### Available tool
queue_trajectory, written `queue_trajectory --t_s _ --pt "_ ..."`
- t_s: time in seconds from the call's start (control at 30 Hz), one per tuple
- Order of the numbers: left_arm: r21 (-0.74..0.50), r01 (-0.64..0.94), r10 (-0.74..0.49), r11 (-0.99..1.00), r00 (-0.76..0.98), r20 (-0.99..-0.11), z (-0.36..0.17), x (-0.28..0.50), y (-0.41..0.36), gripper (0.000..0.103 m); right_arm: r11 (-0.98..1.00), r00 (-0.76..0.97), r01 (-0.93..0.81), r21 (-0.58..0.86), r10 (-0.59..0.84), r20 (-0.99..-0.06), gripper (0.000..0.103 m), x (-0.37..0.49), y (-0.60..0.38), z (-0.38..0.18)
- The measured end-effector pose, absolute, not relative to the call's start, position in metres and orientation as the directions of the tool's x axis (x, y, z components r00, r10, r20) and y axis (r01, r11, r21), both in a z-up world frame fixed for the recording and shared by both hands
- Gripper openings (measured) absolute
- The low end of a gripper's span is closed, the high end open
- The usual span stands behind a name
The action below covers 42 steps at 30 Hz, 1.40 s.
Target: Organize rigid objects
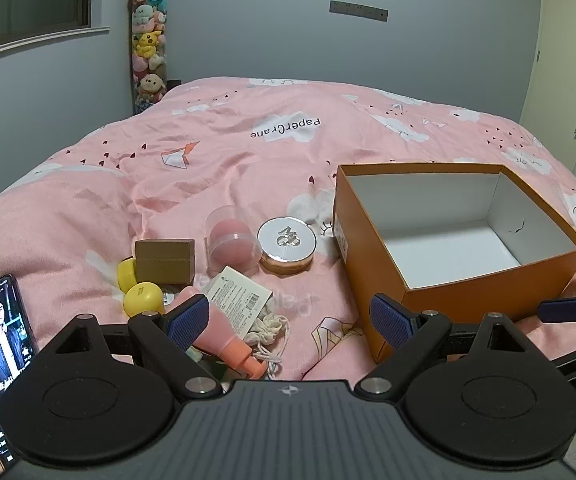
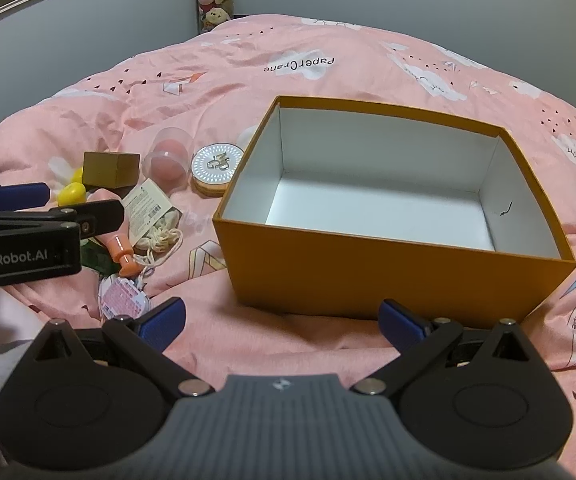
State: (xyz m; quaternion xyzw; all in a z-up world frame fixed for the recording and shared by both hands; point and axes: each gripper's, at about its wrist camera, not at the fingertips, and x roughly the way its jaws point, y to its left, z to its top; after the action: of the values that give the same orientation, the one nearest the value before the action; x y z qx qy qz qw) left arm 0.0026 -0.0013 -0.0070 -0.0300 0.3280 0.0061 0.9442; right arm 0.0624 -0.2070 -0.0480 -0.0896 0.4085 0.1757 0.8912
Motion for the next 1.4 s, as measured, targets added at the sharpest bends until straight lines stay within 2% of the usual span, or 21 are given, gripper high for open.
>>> queue_trajectory --t_s 1.07,1.4 --pt "-0.041 -0.024 -0.006 0.999 0.783 -0.622 -0.0075 0.0027 -0.0034 0.103 0.926 0.595 -0.378 -0.007 0.237 -0.768 0.101 0.0618 -0.207 -0.0507" --pt "-0.076 0.0 -0.049 0.997 0.774 -0.632 -0.0086 0.0044 -0.0027 0.103 0.926 0.593 -0.377 -0.006 0.236 -0.77 0.101 0.0617 -0.2074 -0.052"
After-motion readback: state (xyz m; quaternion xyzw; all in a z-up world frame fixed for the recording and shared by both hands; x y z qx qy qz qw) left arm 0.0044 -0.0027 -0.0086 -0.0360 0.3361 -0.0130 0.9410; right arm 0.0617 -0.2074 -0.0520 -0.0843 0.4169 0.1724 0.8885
